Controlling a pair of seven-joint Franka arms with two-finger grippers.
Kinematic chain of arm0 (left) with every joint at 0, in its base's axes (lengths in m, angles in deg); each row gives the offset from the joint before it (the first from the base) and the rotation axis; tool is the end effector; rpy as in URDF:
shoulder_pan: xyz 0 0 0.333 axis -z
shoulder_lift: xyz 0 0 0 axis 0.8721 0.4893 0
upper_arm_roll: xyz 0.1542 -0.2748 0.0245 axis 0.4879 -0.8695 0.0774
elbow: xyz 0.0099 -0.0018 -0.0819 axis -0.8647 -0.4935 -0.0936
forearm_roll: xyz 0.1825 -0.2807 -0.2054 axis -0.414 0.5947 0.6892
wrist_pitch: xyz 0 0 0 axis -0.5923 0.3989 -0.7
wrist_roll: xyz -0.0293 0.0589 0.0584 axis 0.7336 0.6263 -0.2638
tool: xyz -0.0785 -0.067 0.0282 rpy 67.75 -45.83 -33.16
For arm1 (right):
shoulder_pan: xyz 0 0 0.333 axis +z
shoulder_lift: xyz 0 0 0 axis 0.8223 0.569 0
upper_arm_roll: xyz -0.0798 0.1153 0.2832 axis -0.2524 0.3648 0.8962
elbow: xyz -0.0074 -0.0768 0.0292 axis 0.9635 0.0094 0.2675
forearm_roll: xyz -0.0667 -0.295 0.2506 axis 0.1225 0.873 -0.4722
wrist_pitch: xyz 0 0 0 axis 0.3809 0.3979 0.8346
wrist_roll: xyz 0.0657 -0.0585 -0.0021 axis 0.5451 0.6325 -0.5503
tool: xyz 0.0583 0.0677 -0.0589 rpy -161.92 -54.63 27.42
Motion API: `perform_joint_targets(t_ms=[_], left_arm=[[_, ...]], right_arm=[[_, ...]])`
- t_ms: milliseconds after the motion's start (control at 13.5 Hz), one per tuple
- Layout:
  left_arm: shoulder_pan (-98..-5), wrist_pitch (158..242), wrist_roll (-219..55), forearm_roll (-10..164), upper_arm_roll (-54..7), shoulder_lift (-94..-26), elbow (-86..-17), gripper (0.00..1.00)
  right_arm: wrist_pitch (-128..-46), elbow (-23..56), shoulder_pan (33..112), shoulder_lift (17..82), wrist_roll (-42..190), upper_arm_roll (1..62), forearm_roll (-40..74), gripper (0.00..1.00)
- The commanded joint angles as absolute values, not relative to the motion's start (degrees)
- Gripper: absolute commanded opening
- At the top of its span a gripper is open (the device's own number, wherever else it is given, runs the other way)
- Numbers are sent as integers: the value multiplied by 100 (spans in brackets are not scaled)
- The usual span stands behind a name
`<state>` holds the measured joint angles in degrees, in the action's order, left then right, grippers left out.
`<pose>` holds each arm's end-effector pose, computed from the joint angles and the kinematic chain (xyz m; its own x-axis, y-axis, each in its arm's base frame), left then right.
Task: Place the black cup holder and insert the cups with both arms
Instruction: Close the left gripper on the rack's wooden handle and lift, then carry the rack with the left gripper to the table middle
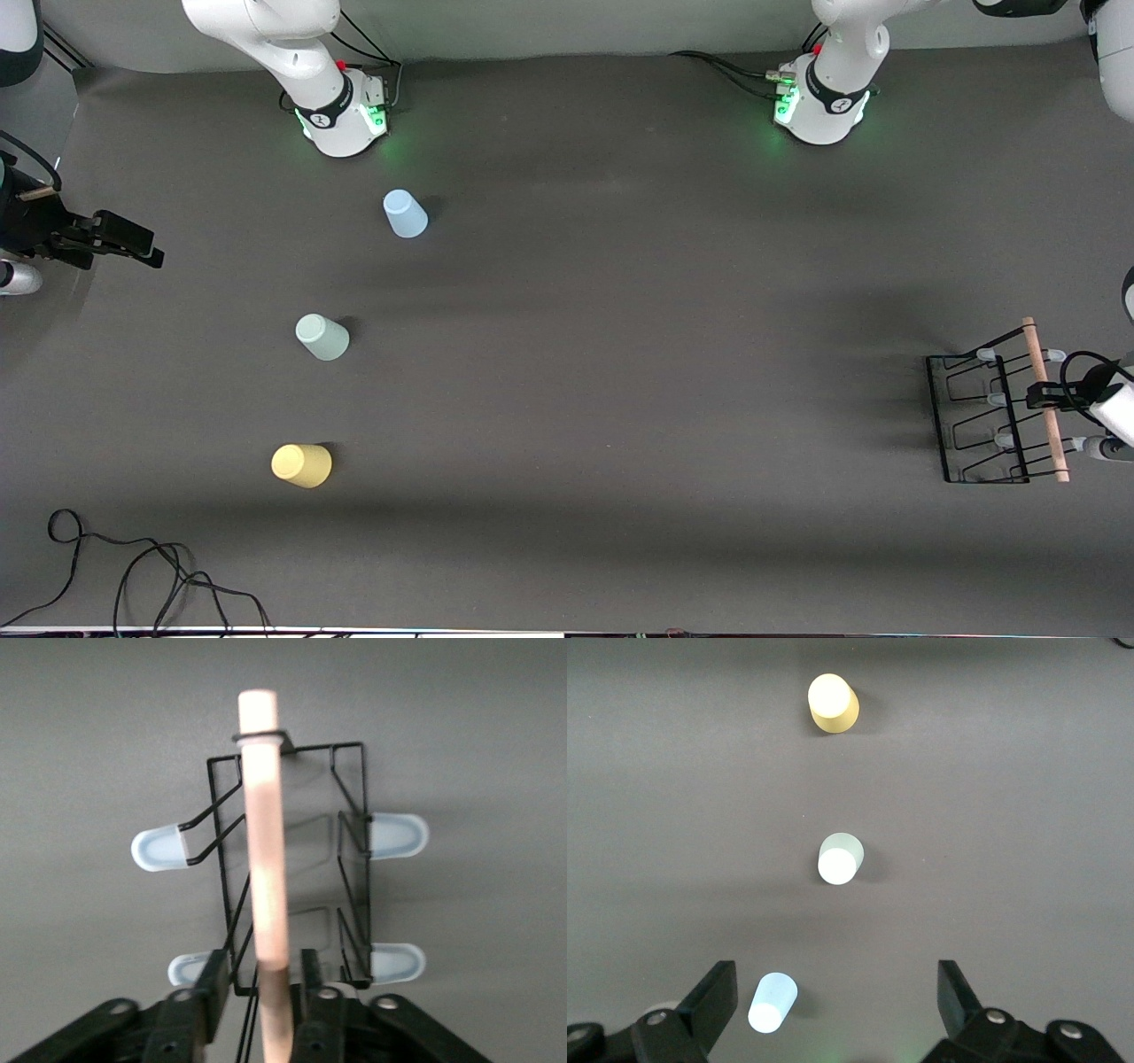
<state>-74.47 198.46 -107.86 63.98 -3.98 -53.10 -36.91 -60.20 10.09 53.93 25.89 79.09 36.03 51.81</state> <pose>0.6759 0.1845 0.3397 0.9924 -0.1028 -0.0681 -0.1063 -0.9931 -0.0494 0.5481 -0.0202 0.6081 0.9977 -0.0397 -0.0547 -0.0414 -0.9987 -0.0307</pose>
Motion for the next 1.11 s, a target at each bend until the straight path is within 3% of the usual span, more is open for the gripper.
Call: perform_joint_targets(t_ms=[0,222,592,1035], left_arm=[[-7538,19865,-11021,6498,-389,-5251,-3576,0],[-7459,19541,-10968,6506,-398,-5339,-3427,0],[-6881,18232,-10023,6498,-424,-5374,-2645,0],[-5388,18282,-7825,6744,-530,-5436,-2697,0]], right_arm=[[-6035,1008,5444,2580,7842,3577,5224,100],[-6035,1008,5444,2580,7834,3577,5224,100],[-6035,1000,5444,2589,7851,3577,5215,100],[-6044,947,5444,2589,7895,3577,5198,100]])
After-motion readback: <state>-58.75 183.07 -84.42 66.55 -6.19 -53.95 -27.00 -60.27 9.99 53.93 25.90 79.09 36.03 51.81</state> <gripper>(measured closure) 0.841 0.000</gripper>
